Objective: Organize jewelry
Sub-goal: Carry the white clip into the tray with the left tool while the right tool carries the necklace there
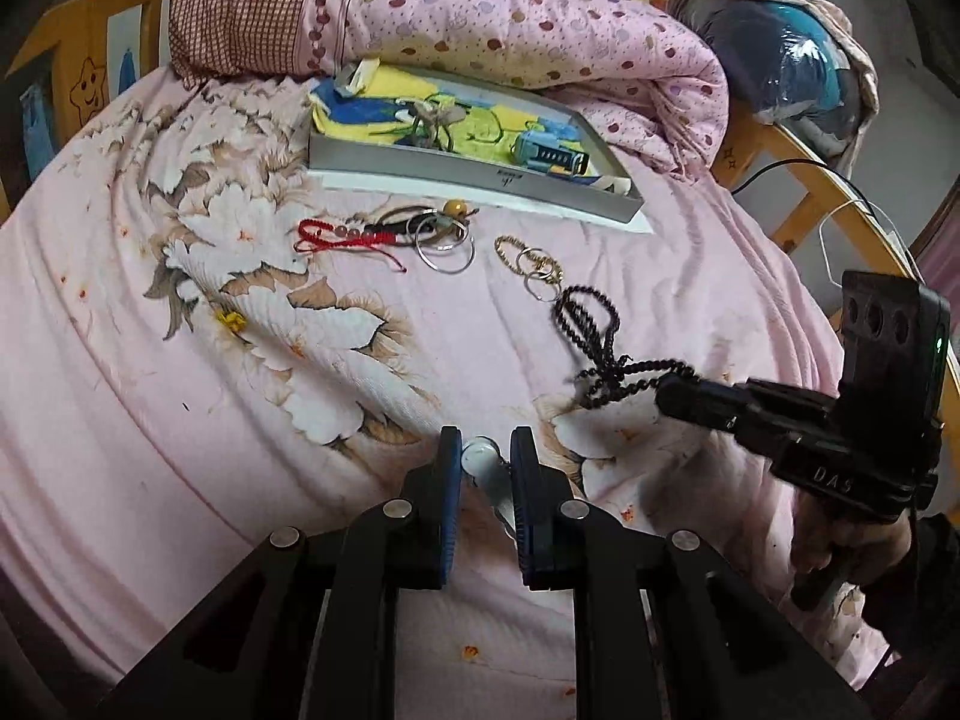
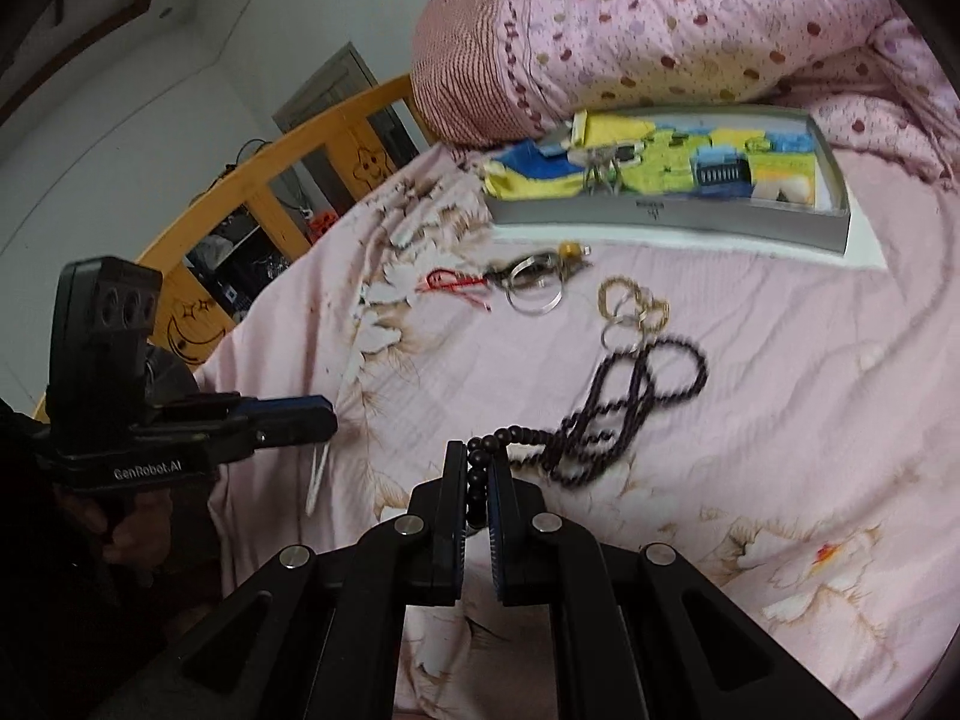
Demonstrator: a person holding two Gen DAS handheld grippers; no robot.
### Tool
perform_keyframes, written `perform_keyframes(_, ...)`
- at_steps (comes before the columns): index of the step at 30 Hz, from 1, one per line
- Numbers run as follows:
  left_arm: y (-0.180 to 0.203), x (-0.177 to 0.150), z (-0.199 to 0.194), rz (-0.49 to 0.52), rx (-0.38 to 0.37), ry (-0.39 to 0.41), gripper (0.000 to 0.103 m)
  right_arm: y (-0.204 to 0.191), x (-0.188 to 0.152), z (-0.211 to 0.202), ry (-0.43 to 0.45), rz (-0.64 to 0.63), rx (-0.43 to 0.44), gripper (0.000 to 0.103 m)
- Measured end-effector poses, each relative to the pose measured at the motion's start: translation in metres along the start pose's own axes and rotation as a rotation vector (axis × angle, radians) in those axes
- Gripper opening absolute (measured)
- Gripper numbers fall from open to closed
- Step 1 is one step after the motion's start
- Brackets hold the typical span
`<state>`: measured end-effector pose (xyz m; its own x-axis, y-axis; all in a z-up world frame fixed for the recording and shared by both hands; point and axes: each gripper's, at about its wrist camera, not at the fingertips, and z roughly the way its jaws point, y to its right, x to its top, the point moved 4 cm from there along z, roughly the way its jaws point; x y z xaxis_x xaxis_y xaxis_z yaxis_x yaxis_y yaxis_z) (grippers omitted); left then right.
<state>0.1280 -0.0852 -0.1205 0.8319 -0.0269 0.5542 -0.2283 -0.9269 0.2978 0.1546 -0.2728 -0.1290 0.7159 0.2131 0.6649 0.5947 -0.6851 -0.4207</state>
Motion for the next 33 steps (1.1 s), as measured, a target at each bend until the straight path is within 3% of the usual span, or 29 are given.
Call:
perform_keyframes(8, 0.015, -0.004, -0.01, 0.052, -0.04, 0.014, 0.013, -0.007, 0.012, -0.008, 0.028, -0.018, -0.02, 0.007)
perform_keyframes(14, 0.013, 0.015, -0.006, 0.03, -0.05, 0.03, 0.013, -0.011, 0.037, -0.021, 0.054, -0.055, -0.058, 0.006)
perform_keyframes(24, 0.008, 0.113, -0.006, 0.024, -0.077, 0.174, 0.013, -0.013, 0.11, -0.04, 0.131, -0.128, -0.116, 0.006)
perform_keyframes(33, -0.025, 0.185, 0.013, -0.018, -0.031, 0.229, 0.012, 0.018, 0.196, -0.014, 0.226, -0.121, -0.19, 0.006)
